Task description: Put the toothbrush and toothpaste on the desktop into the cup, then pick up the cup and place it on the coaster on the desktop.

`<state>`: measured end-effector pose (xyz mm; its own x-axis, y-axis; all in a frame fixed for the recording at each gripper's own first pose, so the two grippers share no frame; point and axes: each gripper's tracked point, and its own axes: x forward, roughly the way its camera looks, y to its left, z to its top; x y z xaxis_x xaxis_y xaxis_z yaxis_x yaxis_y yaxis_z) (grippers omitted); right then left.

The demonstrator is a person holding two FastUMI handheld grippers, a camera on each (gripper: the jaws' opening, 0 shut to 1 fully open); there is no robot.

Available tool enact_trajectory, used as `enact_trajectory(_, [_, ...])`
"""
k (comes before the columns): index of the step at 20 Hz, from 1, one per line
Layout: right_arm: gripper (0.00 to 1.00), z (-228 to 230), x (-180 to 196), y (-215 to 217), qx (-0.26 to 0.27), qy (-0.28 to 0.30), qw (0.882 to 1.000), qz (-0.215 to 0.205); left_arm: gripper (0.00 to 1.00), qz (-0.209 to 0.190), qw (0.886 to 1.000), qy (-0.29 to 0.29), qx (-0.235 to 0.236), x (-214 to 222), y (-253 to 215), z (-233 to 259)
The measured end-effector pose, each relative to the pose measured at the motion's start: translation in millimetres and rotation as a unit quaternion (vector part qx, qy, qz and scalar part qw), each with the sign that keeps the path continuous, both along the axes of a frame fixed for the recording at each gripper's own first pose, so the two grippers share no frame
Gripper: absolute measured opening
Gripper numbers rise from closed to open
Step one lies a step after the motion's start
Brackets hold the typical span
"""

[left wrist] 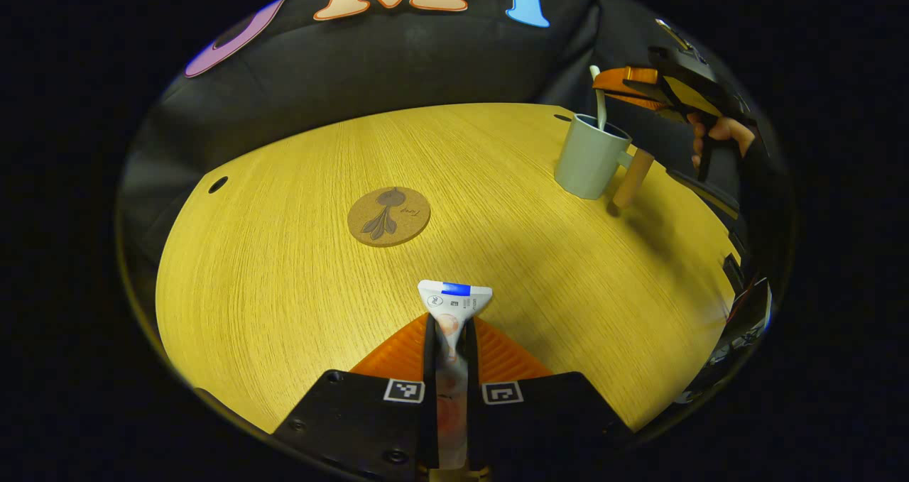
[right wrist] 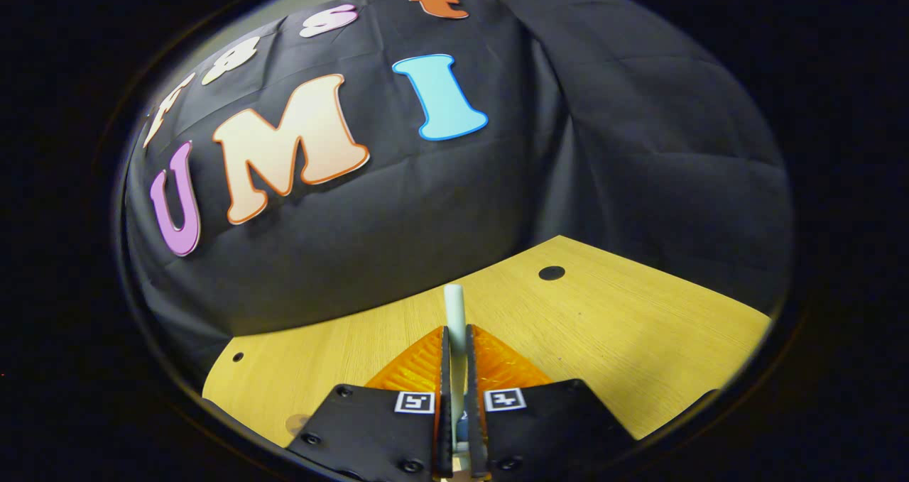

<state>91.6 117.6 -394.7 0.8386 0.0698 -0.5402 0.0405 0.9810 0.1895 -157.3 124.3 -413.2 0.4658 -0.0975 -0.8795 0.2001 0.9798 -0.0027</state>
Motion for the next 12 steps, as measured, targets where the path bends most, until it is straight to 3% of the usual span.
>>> enact_trajectory(2, [0.1, 3.4, -17.7, 7.7, 0.01, 0.014, 1.0, 0.02, 0.15, 0.006, 1.0, -0.003, -0.001, -0.2, -0.1, -0.2])
enact_trajectory(3, [0.25, 6.2, -26.9, 11.3, 0.016, 0.022, 0.999, 0.029, 0.15, 0.008, 1.0, -0.006, -0.002, 0.3, -0.3, 0.0])
enact_trajectory(4, [0.3, 10.5, -35.3, 12.3, 0.021, 0.027, 0.999, 0.037, 0.15, 0.012, 1.0, -0.01, -0.003, 0.4, -0.3, -0.3])
enact_trajectory(5, [0.6, 15.0, -43.2, 12.8, 0.026, 0.029, 0.998, 0.045, 0.15, 0.014, 1.0, -0.014, -0.003, 0.7, -0.5, 0.0])
enact_trajectory(7, [0.75, 29.8, -70.3, 6.1, 0.018, 0.032, 0.997, 0.071, 0.15, 0.011, 1.0, -0.025, 0.002, 1.0, -0.3, -0.2])
enact_trajectory(10, [0.75, 39.2, -112.0, -17.6, -0.021, 0.037, 0.993, 0.109, 0.11, 0.006, 0.999, -0.04, 0.02, 1.9, -0.9, 1.4])
enact_trajectory(12, [0.75, 37.6, -141.1, -32.9, -0.027, 0.062, 0.99, 0.122, 0.07, 0.024, 0.999, -0.042, 0.012, 4.3, -4.4, 7.1])
